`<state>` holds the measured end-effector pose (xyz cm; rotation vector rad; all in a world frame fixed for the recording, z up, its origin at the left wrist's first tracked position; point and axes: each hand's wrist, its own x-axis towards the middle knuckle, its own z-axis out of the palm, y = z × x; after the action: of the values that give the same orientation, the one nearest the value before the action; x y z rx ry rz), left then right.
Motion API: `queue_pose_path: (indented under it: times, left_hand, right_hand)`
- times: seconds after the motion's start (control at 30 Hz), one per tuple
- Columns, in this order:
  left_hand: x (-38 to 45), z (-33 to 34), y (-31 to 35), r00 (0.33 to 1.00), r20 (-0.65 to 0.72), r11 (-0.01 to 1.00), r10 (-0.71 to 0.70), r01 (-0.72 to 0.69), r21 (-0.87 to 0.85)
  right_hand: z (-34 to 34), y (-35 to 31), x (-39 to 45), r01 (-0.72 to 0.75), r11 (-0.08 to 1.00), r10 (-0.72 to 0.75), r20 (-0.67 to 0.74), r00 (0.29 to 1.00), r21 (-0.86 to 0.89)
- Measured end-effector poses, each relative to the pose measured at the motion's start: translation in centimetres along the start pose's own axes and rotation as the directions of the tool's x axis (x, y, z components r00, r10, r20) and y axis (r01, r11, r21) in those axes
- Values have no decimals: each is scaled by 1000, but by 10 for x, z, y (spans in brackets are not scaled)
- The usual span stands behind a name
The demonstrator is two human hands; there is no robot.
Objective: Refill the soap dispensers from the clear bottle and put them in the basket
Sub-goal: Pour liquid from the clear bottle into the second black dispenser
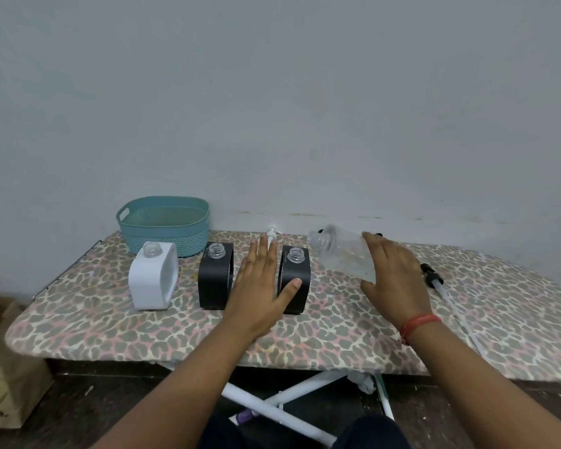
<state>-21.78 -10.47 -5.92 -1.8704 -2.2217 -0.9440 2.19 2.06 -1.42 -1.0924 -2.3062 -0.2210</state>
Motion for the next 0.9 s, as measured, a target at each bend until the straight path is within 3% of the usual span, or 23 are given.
queue_pose_path:
  times: [0.23, 0.9]
  left_hand:
    - [15, -11, 7, 1000, 18, 992, 16, -18, 128]
    - [21, -7, 8, 996, 74, 977, -43, 26, 212]
  right_hand:
    - [-9, 2, 11, 81, 984, -73, 58, 996, -157]
    - [-14, 2, 19, 139, 964, -125, 75, 989, -228]
